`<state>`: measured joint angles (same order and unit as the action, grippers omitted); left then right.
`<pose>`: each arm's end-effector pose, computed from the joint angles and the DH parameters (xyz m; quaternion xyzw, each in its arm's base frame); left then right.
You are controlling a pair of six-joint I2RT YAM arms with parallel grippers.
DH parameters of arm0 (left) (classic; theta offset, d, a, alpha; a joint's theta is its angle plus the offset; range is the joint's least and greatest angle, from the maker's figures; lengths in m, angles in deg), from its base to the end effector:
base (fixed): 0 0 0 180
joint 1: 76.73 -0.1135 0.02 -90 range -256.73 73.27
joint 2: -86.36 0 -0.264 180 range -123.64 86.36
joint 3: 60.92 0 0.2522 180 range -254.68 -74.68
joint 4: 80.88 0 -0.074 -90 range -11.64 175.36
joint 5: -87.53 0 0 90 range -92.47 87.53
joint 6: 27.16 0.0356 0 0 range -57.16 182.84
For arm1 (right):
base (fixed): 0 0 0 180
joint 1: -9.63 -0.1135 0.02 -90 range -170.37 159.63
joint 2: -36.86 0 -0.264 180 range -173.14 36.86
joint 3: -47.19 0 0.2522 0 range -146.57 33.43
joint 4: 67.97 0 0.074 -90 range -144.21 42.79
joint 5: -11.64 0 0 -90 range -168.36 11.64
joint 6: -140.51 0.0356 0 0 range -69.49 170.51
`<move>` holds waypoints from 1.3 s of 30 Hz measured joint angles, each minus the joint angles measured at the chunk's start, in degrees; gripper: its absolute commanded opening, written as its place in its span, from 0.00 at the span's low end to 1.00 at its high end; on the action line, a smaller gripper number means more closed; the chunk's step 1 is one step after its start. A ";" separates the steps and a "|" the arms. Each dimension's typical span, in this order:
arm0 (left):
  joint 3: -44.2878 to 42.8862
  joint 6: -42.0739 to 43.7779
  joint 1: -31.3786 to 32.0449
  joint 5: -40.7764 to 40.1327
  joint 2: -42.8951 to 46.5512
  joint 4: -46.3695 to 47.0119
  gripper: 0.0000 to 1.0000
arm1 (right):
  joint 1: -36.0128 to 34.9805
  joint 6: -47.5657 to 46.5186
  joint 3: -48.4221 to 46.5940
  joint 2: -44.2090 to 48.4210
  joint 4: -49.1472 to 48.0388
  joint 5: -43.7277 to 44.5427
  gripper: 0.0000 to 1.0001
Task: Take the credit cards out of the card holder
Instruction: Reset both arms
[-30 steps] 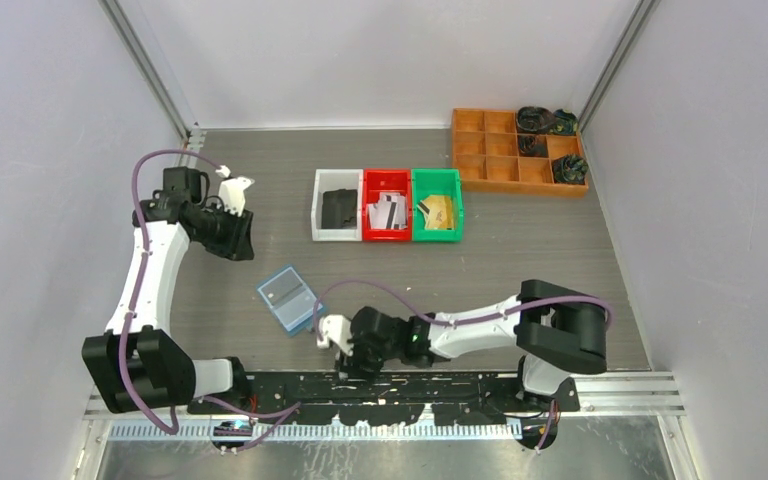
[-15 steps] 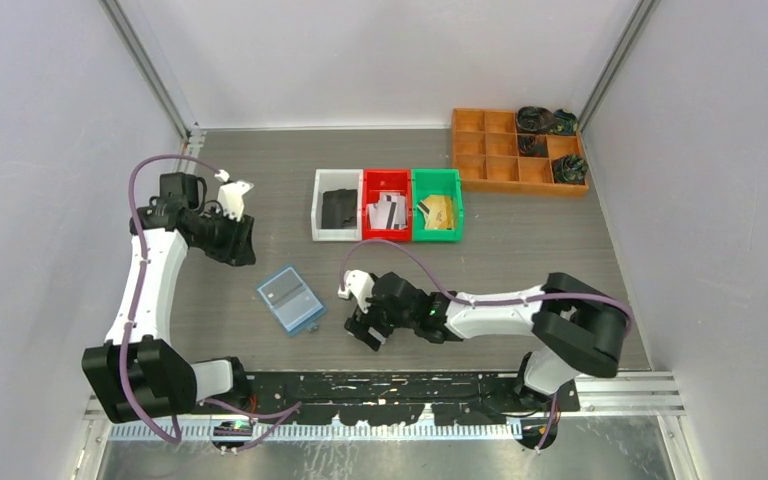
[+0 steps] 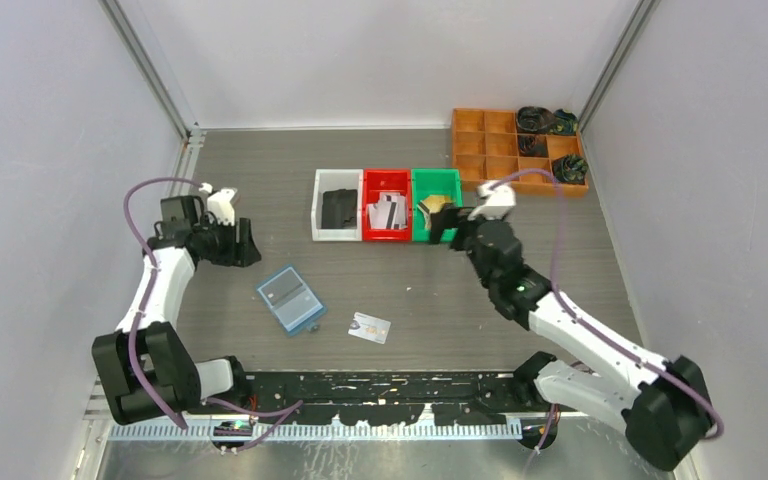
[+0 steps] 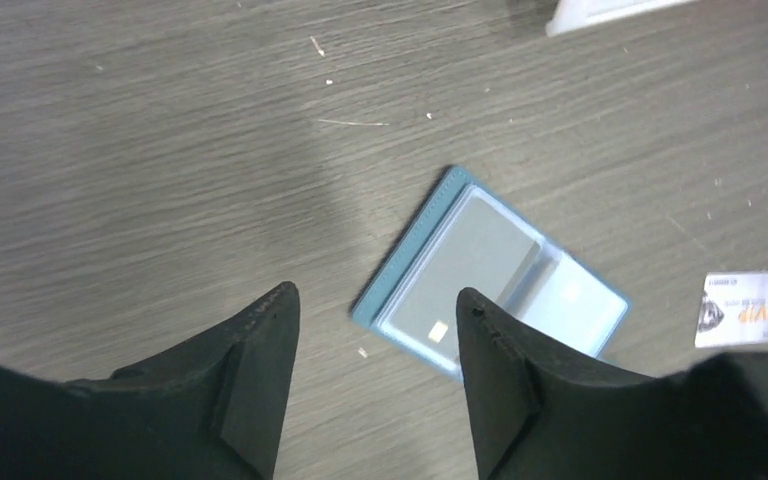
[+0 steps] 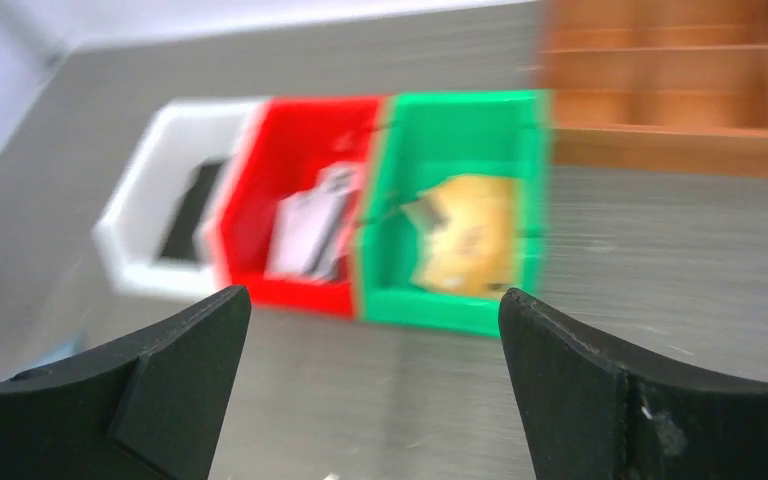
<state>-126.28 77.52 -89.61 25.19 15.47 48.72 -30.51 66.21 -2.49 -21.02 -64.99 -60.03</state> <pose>0.2413 0.0382 0.2512 0.0846 0.9272 -0.1542 0.3307 0.1869 0.1429 0.2802 -0.0626 0.7669 0.1847 0.6114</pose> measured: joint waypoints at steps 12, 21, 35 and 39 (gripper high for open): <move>21.46 -15.21 0.00 0.42 -7.32 41.83 0.64 | 24.04 6.69 13.31 8.07 0.66 30.34 1.00; 34.53 -23.10 0.31 -7.04 -8.04 73.16 0.64 | 32.46 4.22 21.07 -3.61 -14.67 36.44 0.99; 35.80 -21.31 10.32 -24.13 -19.39 94.55 0.88 | 33.75 -6.01 20.26 -31.89 -43.74 18.97 1.00; 32.26 -20.24 11.87 -27.47 -19.30 92.15 1.00 | 37.09 -6.03 17.57 -32.50 -41.88 12.17 0.99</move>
<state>-94.02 57.28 -77.74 -2.29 -3.83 140.87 6.58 60.18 15.08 -53.53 -106.87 -47.86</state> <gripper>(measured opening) 0.982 0.995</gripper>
